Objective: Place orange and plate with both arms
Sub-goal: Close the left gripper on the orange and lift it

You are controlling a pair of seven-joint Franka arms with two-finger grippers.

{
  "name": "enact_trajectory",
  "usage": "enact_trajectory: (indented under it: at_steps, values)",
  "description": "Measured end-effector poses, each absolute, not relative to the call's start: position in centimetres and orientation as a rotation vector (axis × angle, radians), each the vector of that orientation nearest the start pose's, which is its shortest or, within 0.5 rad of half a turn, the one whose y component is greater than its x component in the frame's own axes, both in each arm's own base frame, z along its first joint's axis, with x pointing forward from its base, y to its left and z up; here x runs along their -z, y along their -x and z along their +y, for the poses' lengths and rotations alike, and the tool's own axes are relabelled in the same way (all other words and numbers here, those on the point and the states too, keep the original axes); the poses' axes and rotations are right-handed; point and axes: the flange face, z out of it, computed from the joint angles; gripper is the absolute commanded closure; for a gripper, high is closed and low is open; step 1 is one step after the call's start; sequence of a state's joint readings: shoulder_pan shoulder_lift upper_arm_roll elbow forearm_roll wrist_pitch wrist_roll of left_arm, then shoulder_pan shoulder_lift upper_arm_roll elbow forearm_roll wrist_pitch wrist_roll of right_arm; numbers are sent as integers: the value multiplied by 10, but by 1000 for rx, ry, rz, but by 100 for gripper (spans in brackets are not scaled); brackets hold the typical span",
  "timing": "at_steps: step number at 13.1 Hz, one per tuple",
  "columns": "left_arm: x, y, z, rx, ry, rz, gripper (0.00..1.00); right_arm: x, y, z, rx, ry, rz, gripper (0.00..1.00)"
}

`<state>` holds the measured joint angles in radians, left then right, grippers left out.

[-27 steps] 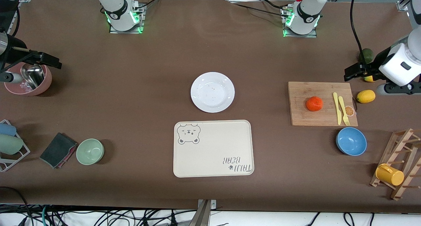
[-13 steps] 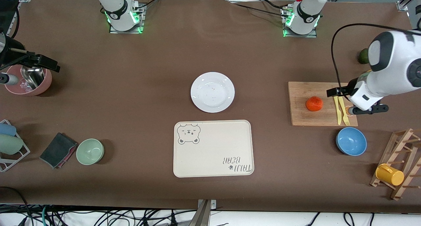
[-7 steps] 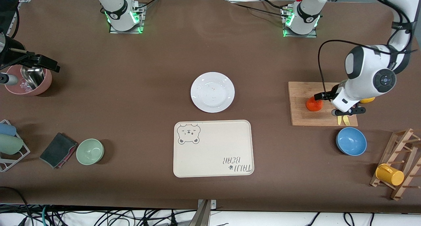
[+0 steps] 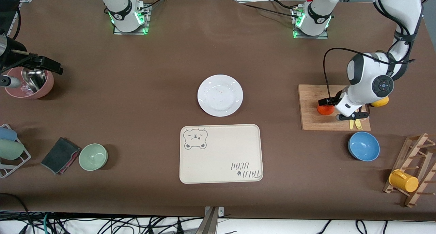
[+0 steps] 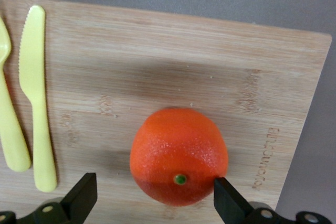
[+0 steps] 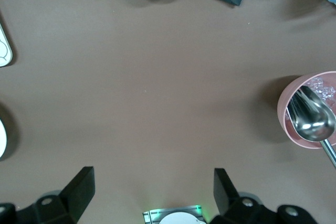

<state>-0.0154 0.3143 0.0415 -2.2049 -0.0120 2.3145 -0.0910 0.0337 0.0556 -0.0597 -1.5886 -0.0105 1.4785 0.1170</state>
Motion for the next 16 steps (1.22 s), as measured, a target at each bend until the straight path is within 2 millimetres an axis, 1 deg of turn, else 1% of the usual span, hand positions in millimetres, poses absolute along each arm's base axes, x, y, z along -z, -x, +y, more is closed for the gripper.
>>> enact_trajectory:
  at_steps: [3, 5, 8, 11, 13, 15, 16]
  values:
    - [-216, -531, 2, -331, 3112, -162, 0, -578, -558, -14, -265, 3144, 223, 0]
    - [-217, -533, -4, -316, 3118, -144, 0, -578, -558, -14, -265, 3144, 223, 0]
    - [-222, -535, -4, -297, 3120, -144, 0, -578, -558, -12, -266, 3145, 217, 0]
    - [-221, -535, -4, -299, 3120, -145, 0, -578, -558, -10, -266, 3145, 211, 0]
    - [-216, -533, -4, -311, 3118, -146, 0, -578, -558, -10, -266, 3145, 211, 0]
    - [-207, -532, -3, -316, 3117, -148, 0, -578, -558, -10, -266, 3145, 211, 0]
    - [-202, -532, -3, -317, 3116, -149, 27, -578, -558, -9, -266, 3145, 210, 0]
